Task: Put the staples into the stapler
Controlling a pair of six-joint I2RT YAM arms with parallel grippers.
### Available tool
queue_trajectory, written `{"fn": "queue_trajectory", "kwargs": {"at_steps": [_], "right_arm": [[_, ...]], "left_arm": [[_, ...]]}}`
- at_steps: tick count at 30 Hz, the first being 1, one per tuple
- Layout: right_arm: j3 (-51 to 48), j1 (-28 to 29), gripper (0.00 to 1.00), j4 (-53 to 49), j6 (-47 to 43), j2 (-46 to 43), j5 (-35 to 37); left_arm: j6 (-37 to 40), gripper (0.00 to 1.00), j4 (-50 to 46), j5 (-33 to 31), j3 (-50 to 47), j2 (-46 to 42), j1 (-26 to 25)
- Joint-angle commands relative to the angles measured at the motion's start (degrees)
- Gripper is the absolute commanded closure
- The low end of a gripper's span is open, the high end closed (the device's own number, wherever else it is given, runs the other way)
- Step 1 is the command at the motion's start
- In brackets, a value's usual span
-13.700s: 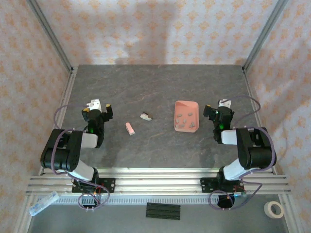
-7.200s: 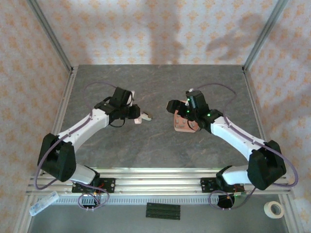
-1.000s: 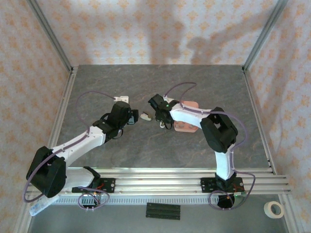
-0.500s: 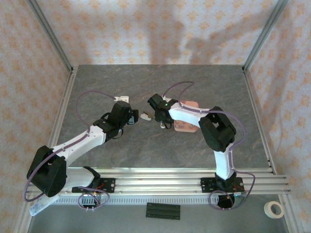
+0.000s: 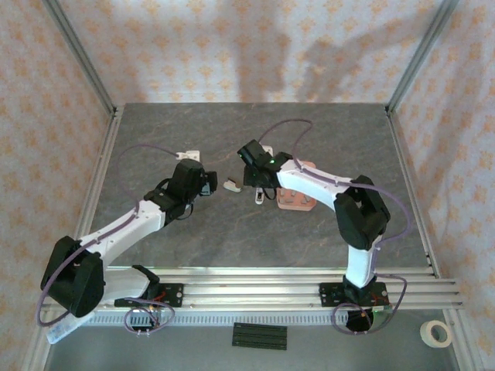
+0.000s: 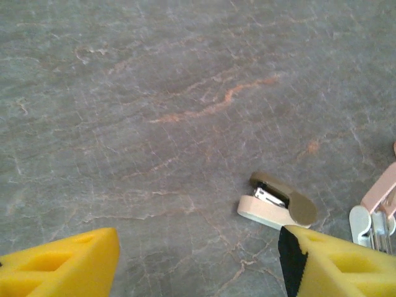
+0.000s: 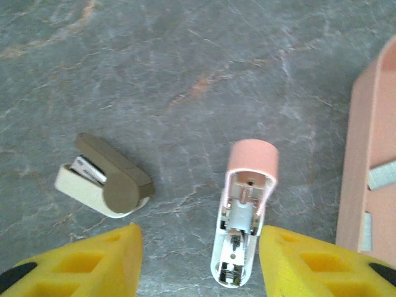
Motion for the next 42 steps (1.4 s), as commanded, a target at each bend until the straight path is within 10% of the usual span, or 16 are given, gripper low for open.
{"fn": "queue_trajectory", "kwargs": {"at_steps": [1, 9, 25, 31, 36, 42], "right_arm": [[4.62, 0.15, 0.45, -2.59, -7.37, 2.13, -3.34], [13.87, 0.96, 0.2, -6.14, -21.59, 10.2, -8.95], [28.78, 2.09, 0.16, -12.52, -36.77, 24.88, -10.93], [32.56, 2.1, 0.25, -13.25, -37.4, 28.88, -10.44], [33.3, 2.1, 0.58, -12.73, -37.01, 29.36, -10.34], [28.77, 2.09, 0.71, -7.5, -34.86, 23.67, -10.12]], "left_arm": [[-3.18, 0.3, -1.02, 0.69, -1.83, -2.44, 2.28], [-6.12, 0.3, -0.69, 3.28, -4.79, -6.16, 6.94], [-6.4, 0.3, -1.97, 3.18, -4.99, -7.41, 8.11], [-6.55, 0.3, -2.06, 3.11, -5.21, -7.78, 8.27], [-6.49, 0.31, -2.33, 2.88, -5.25, -8.26, 8.2], [-6.11, 0.31, -1.94, 3.49, -5.92, -9.08, 8.22]]}}
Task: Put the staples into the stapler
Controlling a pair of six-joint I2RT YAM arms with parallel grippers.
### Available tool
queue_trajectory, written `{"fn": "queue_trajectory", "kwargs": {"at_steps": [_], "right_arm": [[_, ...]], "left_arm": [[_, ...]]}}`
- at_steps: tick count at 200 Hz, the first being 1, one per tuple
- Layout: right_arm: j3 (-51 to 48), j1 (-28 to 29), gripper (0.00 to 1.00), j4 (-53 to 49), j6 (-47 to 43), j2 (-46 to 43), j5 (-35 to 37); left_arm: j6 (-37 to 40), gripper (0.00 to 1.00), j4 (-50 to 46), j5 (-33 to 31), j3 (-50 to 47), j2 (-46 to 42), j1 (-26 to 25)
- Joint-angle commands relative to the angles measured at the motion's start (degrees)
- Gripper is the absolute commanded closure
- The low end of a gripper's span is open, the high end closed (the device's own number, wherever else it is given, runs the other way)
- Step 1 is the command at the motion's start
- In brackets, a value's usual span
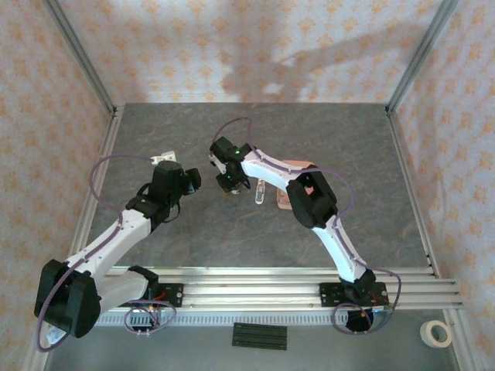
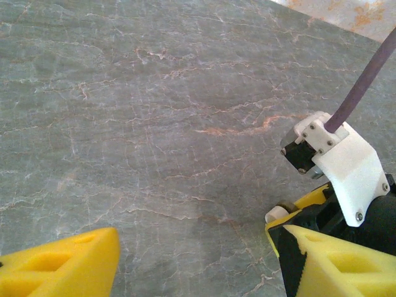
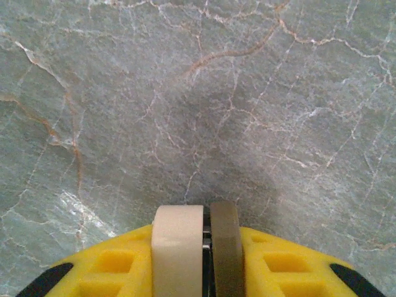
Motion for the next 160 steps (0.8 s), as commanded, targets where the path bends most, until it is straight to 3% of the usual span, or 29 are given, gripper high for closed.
{"fn": "queue_trajectory", "kwargs": {"at_steps": [1, 29, 51, 74, 100, 121, 160], "right_arm": [[-3.59, 0.14, 0.72, 4.4, 2.37, -6.63, 1.38], [-12.21, -0.84, 0.73, 12.71, 9.61, -15.83, 0.06], [-22.34, -2.76, 0.73, 22.43, 19.49, -25.21, -3.58], [-32.4, -4.01, 0.73, 32.22, 30.36, -33.77, -6.0], [-45.45, -4.26, 0.76, 46.91, 40.57, -43.29, -7.15], [-54.82, -4.13, 0.76, 58.64, 47.09, -49.23, -5.93], [-57.85, -3.31, 0.76, 59.09, 47.95, -52.84, -5.18]], "left_arm": [[-0.1, 0.31, -0.57, 0.89, -1.68, -1.52, 0.46], [1.34, 0.33, 7.44, 9.26, -5.15, -2.73, 0.45], [0.1, 0.37, 20.11, 17.68, -9.67, -2.85, 0.29], [-1.39, 0.41, 35.33, 22.28, -14.72, -1.49, -1.28], [1.89, 0.43, 48.95, 25.08, -18.43, 0.92, -5.05], [5.04, 0.42, 53.34, 26.25, -20.11, 1.03, -7.84], [11.05, 0.41, 54.75, 29.04, -20.64, 0.37, -10.99]]}}
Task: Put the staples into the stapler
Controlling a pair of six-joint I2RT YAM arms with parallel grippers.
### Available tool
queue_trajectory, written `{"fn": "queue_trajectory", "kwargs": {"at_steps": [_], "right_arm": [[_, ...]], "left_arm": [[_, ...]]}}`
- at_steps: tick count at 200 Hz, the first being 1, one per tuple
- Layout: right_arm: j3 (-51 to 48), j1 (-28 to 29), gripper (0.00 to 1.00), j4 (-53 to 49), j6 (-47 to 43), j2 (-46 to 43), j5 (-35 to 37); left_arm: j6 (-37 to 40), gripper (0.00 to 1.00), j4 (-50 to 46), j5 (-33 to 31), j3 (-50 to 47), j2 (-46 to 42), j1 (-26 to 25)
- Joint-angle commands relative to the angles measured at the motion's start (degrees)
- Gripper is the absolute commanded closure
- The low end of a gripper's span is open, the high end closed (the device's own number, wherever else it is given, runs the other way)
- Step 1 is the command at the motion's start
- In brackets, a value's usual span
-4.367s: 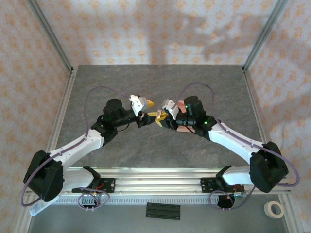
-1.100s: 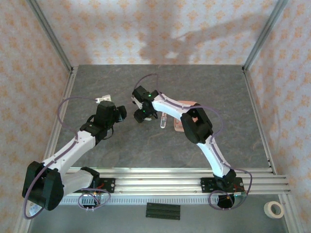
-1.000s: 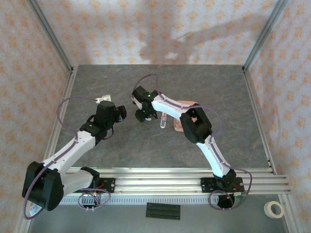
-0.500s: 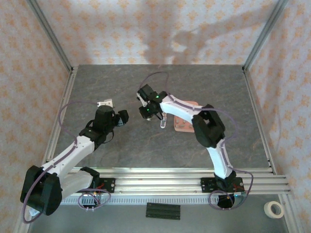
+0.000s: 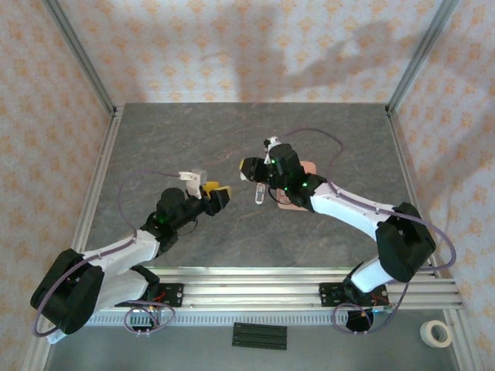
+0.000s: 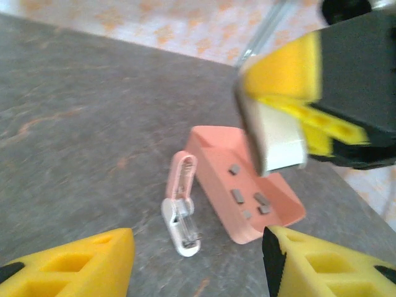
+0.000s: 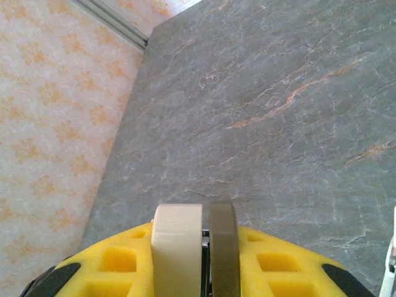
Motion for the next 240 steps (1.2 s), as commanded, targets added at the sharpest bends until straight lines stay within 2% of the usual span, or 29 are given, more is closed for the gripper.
{"fn": "queue_trajectory", "kwargs": {"at_steps": [1, 51, 134, 240], "right_arm": [[-0.8, 0.81, 0.76, 7.7, 4.48, -2.59, 0.71], [-2.97, 3.83, 0.75, 8.95, 4.98, -4.59, 2.67], [-5.9, 6.17, 0.75, 11.13, 6.11, -6.81, 3.9], [-7.51, 6.33, 0.75, 12.13, 5.6, -7.58, 4.29]], "left_arm": [[5.87, 0.41, 7.4, 3.29, -0.55, -0.71, -1.58], [7.0, 0.39, 10.66, 2.56, -0.64, 1.6, -3.02], [4.0, 0.39, 25.01, 5.68, 0.98, 9.95, -3.08], [3.55, 0.39, 27.61, 9.87, 3.32, 12.47, -3.49]]}}
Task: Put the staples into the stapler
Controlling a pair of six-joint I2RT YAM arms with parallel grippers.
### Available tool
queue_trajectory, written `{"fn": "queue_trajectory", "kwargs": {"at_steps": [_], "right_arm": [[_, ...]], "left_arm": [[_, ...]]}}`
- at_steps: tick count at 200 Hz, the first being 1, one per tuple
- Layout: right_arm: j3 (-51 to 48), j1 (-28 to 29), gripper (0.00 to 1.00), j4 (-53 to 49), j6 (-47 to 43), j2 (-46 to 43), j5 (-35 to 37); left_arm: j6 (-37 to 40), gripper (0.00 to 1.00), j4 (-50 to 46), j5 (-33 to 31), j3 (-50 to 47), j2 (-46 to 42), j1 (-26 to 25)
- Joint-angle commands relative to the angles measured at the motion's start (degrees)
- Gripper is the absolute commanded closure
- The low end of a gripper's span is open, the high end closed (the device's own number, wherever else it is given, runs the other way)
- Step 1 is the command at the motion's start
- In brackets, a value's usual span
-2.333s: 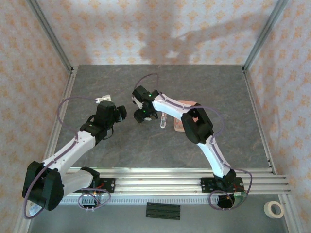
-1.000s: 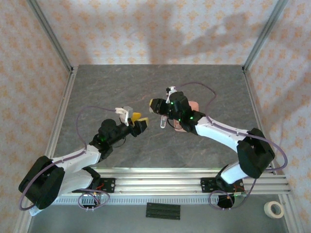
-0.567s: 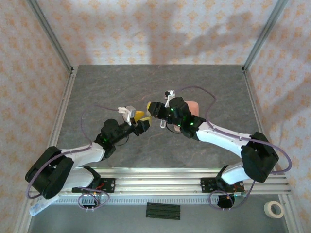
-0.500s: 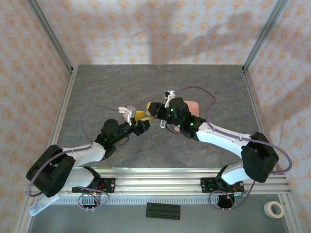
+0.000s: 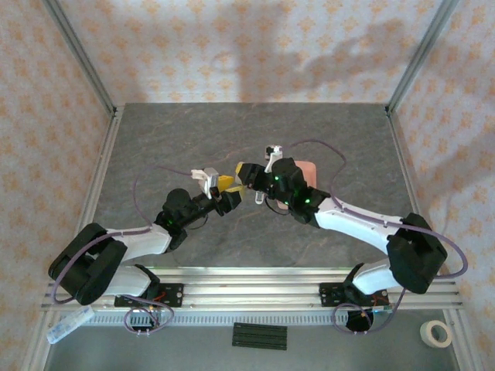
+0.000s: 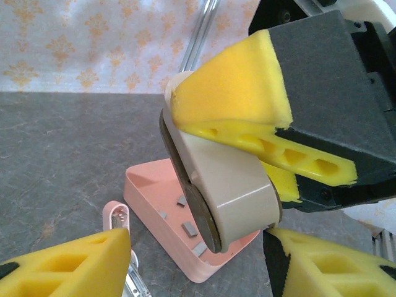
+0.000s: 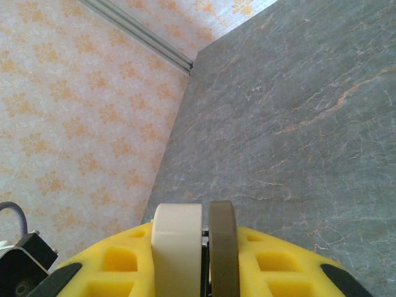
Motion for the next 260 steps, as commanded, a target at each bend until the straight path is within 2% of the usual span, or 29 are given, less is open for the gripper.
{"fn": "queue_trajectory", "kwargs": {"at_steps": [1, 74, 132, 182, 226, 260], "right_arm": [[-0.19, 0.97, 0.75, 1.64, -0.03, -1.59, 0.05], [0.17, 0.98, 0.75, -0.75, 1.61, -1.75, 3.15], [-1.22, 0.95, 0.74, 1.74, 1.92, -3.04, 0.06], [-2.34, 0.98, 0.74, 2.62, 2.24, -4.21, -2.28], [-2.52, 1.0, 0.74, 4.13, 2.61, -4.53, -4.37], [-3.08, 1.07, 0.72, 3.92, 2.15, -4.71, -5.2]], "left_arm": [[-0.02, 0.39, 5.47, 2.86, 2.64, -0.06, -0.8], [0.74, 0.35, 4.63, 5.11, 2.47, -0.67, -1.69], [2.36, 0.36, 2.73, -0.44, 2.44, -1.41, -1.71], [2.65, 0.39, 3.12, -0.87, 4.31, 0.74, -1.69], [2.39, 0.49, 4.33, 0.37, 5.4, 2.82, -1.72], [3.43, 0.72, 3.69, 1.29, 5.63, 2.37, -1.69]]}}
